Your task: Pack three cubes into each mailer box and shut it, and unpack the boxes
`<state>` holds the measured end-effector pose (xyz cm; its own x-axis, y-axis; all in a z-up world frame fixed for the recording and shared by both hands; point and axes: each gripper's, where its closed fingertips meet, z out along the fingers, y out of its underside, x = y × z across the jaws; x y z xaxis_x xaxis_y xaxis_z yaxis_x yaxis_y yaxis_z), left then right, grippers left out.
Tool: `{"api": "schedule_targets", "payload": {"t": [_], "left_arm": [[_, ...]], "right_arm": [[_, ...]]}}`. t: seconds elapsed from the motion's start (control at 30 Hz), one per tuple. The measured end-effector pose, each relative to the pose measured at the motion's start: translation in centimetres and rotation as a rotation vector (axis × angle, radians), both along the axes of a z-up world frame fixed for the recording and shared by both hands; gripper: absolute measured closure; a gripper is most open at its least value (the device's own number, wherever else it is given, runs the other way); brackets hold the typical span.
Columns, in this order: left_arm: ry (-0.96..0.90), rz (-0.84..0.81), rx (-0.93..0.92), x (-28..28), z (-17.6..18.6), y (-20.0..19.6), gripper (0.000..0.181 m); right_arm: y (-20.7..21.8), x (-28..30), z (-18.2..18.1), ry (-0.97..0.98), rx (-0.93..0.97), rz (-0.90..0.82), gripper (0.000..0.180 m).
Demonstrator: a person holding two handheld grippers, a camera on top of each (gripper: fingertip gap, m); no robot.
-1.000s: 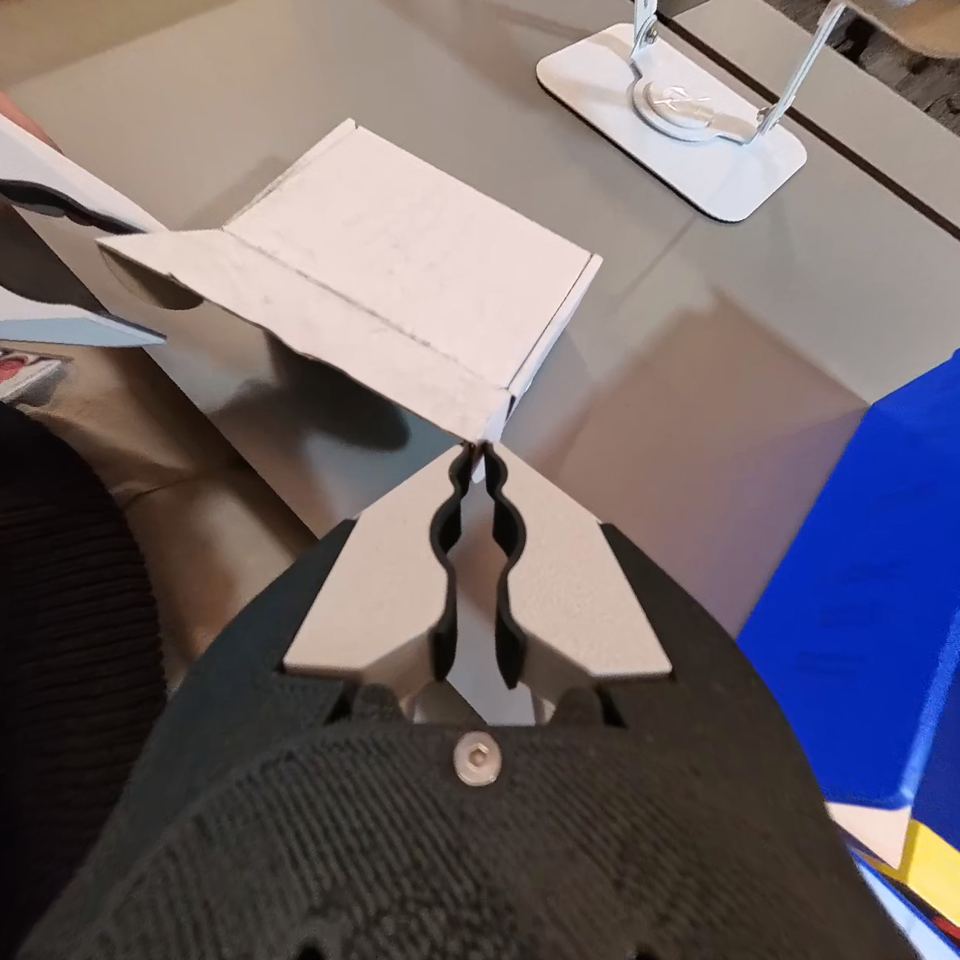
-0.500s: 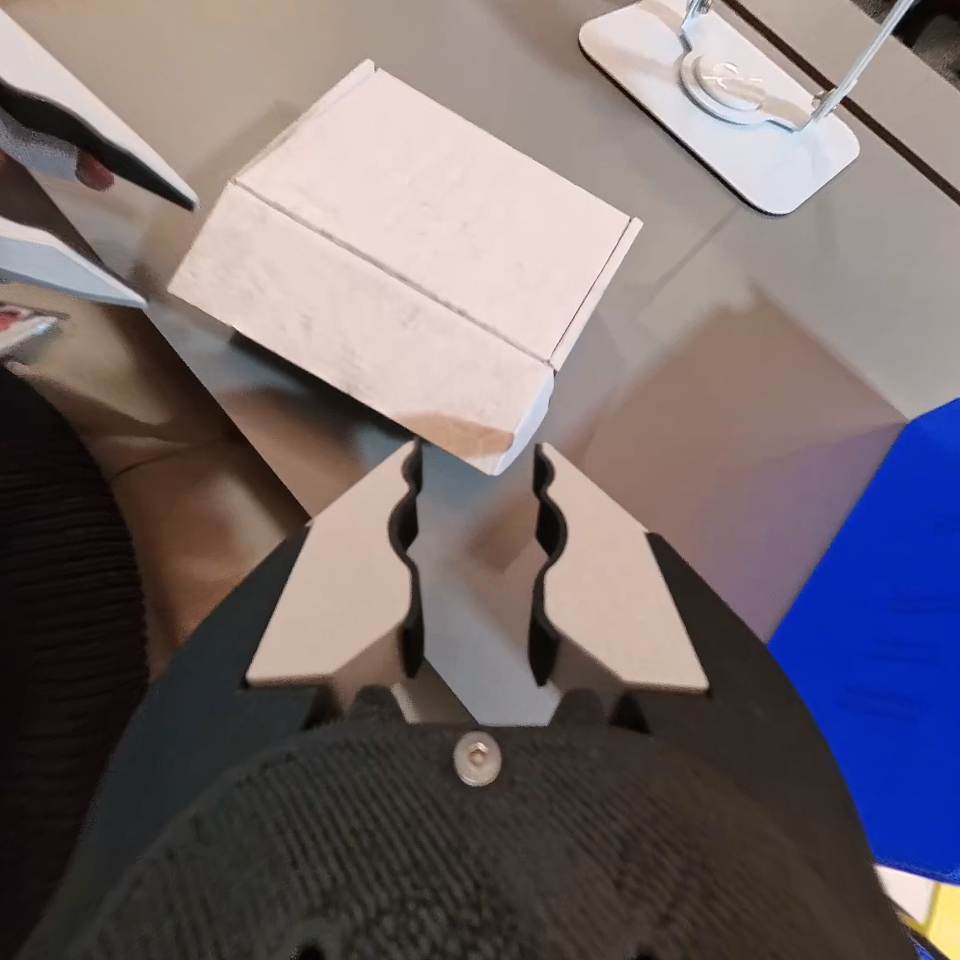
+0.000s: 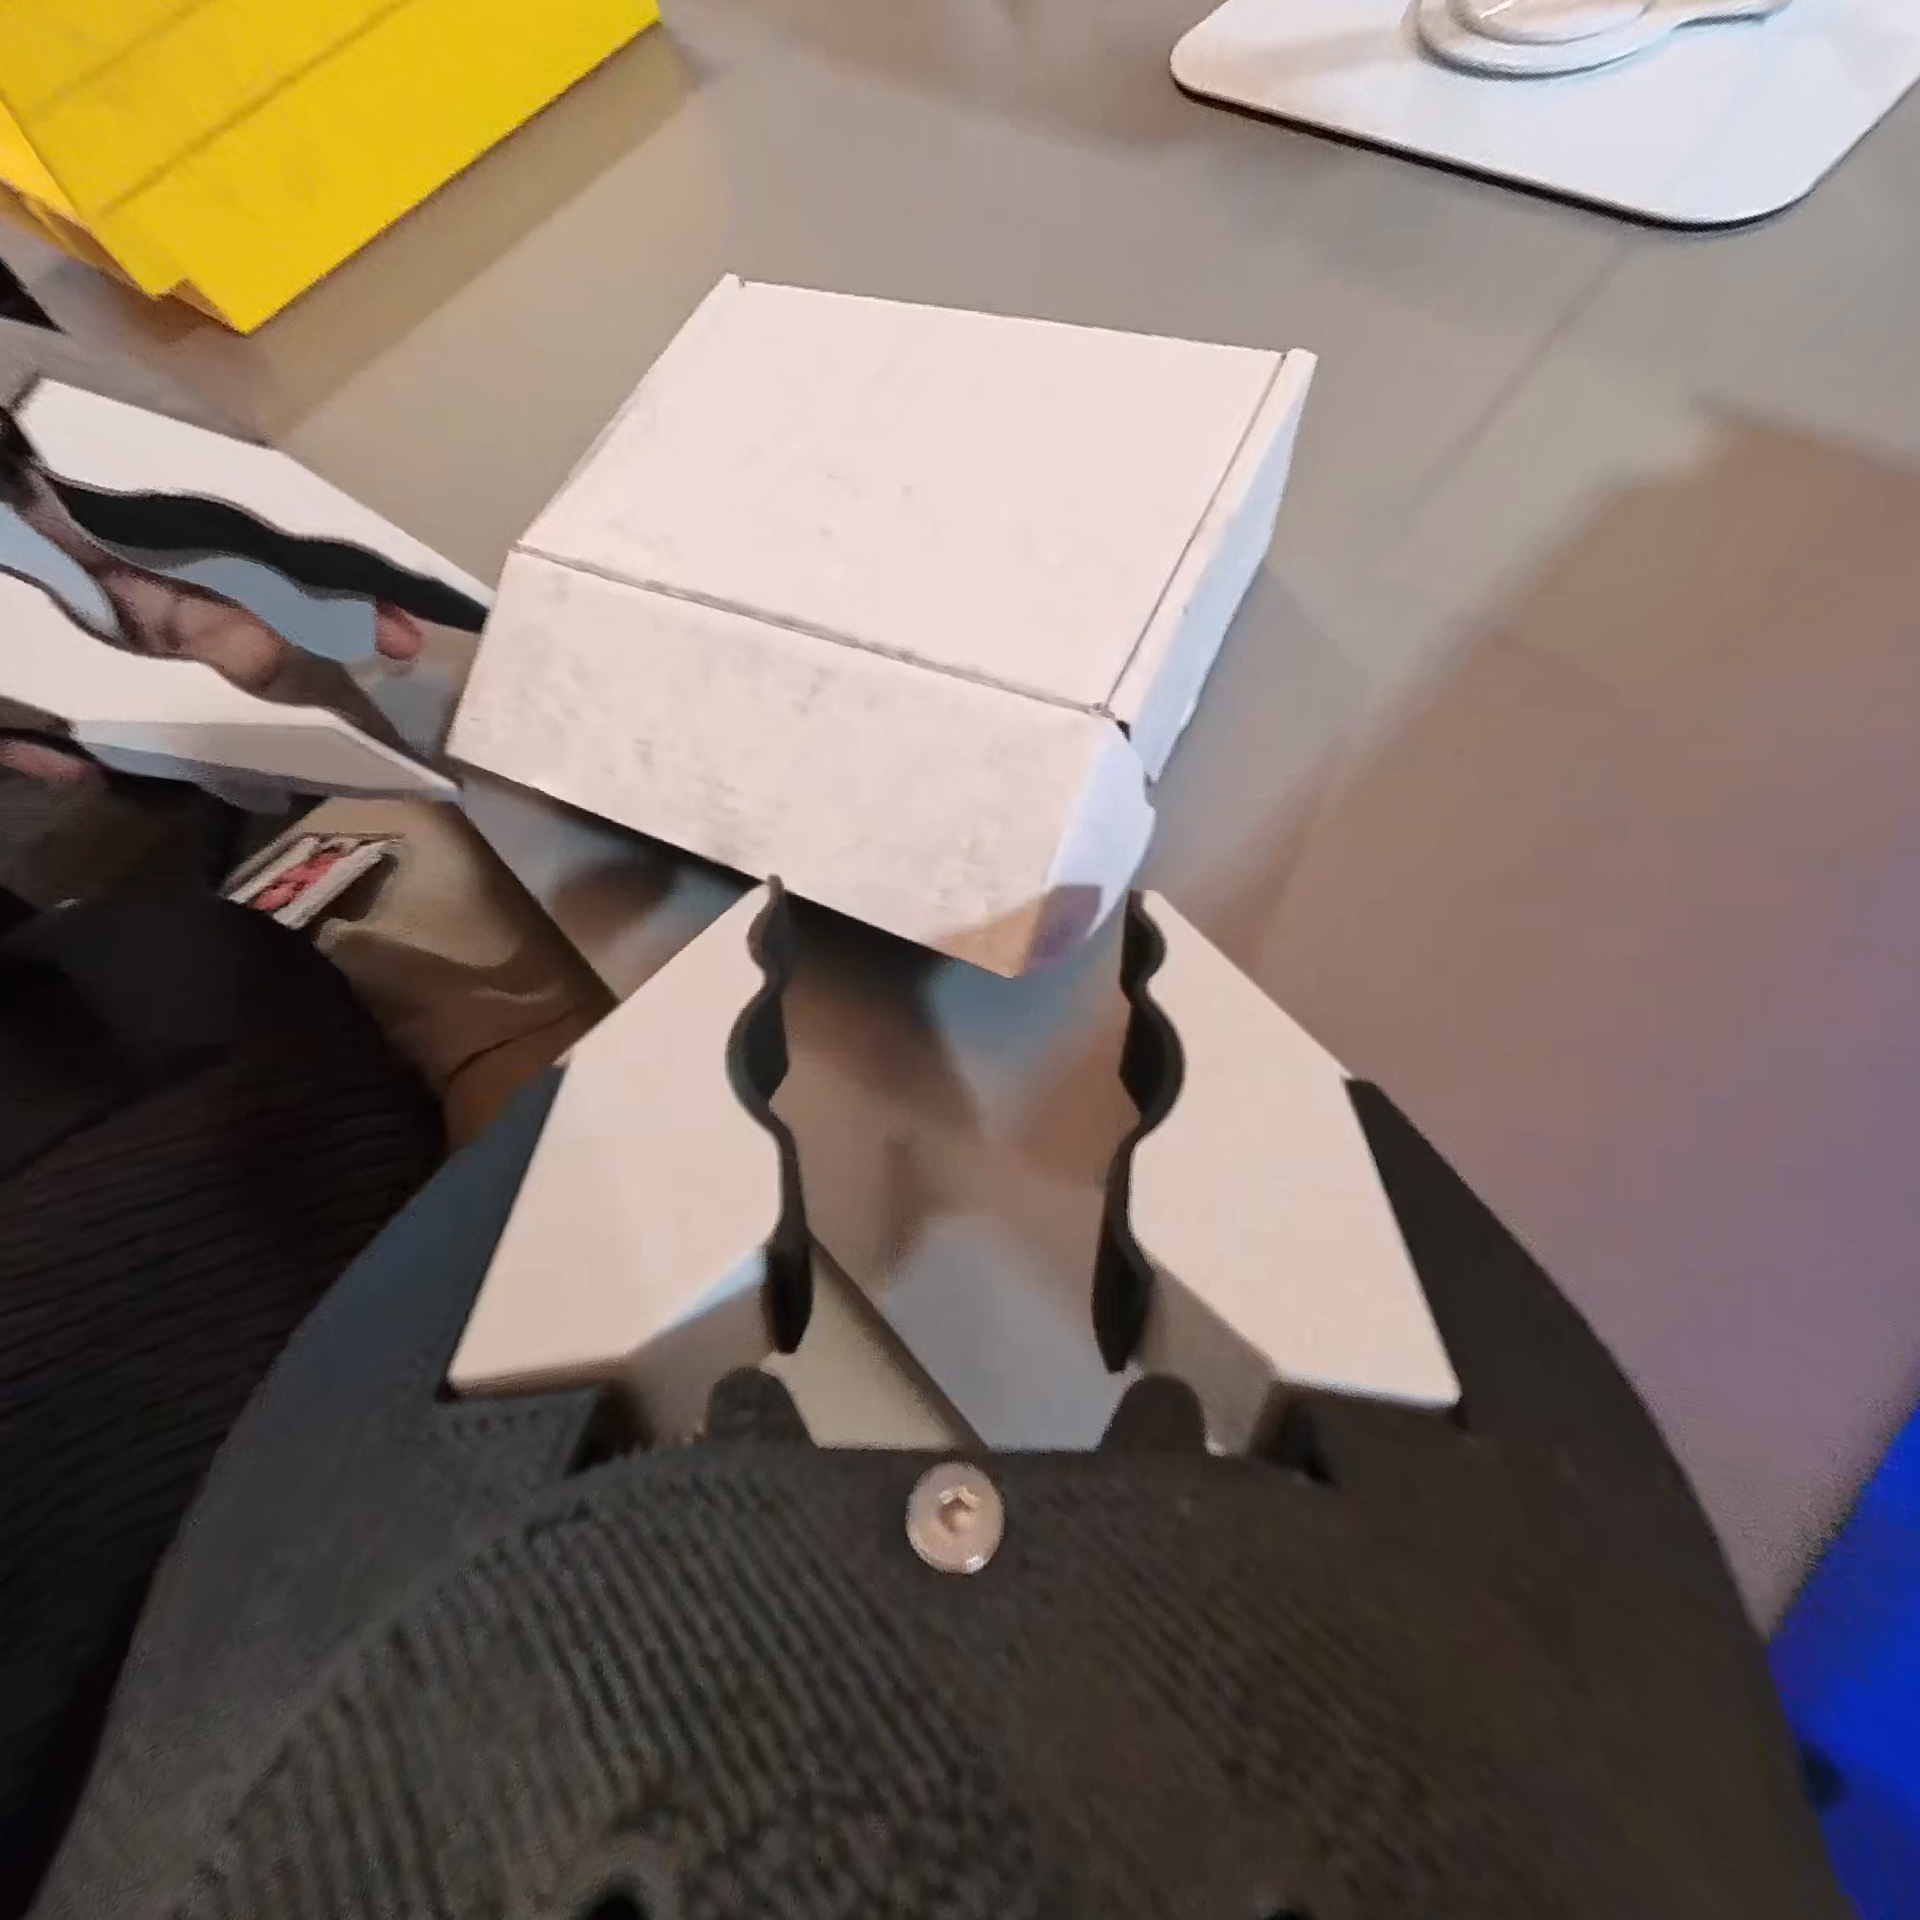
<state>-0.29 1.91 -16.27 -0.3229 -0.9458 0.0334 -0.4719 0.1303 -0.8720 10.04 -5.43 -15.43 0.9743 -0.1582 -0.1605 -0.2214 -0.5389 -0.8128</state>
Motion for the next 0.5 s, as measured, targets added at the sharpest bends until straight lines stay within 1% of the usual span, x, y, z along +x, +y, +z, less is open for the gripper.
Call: {"api": "schedule_targets", "payload": {"t": [0.1,0.27,0.4,0.5], "left_arm": [[-0.011,-0.028,0.016,-0.1,0.0,-0.5,0.137],[-0.041,-0.040,0.037,-0.1,0.4,-0.7,0.137],[-0.057,-0.039,0.009,-0.1,0.9,-0.6,0.137],[-0.091,-0.027,-0.007,0.0,1.6,-0.4,0.137]], "right_arm": [[0.2,-0.8,0.4,0.027,0.023,0.034,0.120],[0.0,-0.7,1.0,-0.042,0.017,0.045,0.129],[-0.1,-0.7,2.2,-0.058,0.068,0.046,0.133],[-0.1,-0.8,2.1,-0.032,0.072,0.054,0.132]]}}
